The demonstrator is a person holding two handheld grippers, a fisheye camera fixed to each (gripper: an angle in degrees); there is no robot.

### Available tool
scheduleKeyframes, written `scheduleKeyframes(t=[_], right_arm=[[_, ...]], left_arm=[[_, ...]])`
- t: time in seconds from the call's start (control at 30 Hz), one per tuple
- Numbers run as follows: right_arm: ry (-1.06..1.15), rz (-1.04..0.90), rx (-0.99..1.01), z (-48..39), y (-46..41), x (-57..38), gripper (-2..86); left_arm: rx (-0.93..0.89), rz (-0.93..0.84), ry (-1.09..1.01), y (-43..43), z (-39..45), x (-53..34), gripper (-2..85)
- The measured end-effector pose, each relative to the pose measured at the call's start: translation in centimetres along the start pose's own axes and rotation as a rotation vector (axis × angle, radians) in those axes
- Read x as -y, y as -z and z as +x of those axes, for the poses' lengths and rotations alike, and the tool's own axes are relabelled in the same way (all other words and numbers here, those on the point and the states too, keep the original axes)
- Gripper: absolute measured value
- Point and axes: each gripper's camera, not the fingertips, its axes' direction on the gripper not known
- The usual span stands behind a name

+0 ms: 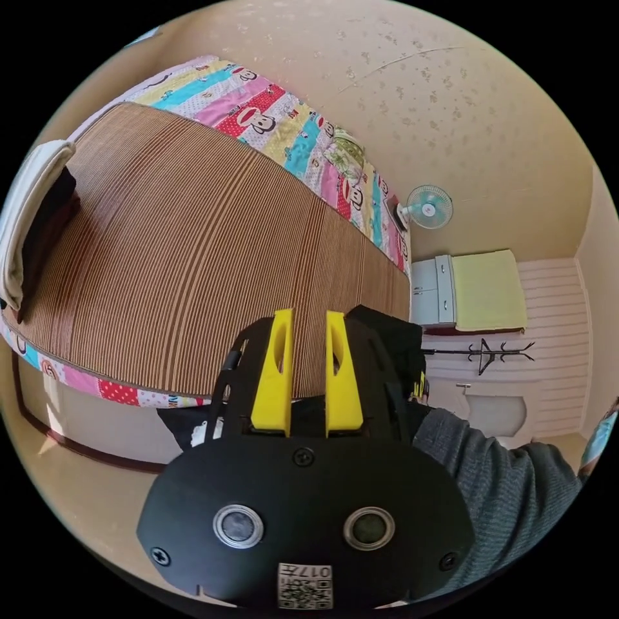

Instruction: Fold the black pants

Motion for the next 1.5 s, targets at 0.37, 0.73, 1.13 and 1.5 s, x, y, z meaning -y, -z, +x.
scheduleKeyframes(t=[0.37,0.73,1.13,1.5], right_arm=[[0.556,-0.679,0.375,-20.0,-12.9,-8.0,2.6],[0.76,-0.999,0.415,-29.9,-15.9,-26.8,2.8],[1.004,-0.794,0.269,-30.2,1.8,-31.0,10.6],[1.198,-0.854,-0.125,-25.9,6.6,-45.1,19.9]], left_arm=[[-0.107,-0.14,-0.75,-5.8,20.2,-6.4,13.7],[0.067,0.204,-0.818,-5.1,25.3,-15.3,7.8],[-0.377,0.263,-0.725,4.3,20.9,-18.1,5.3],[-0.694,0.407,-0.907,14.6,23.2,-23.0,5.7]])
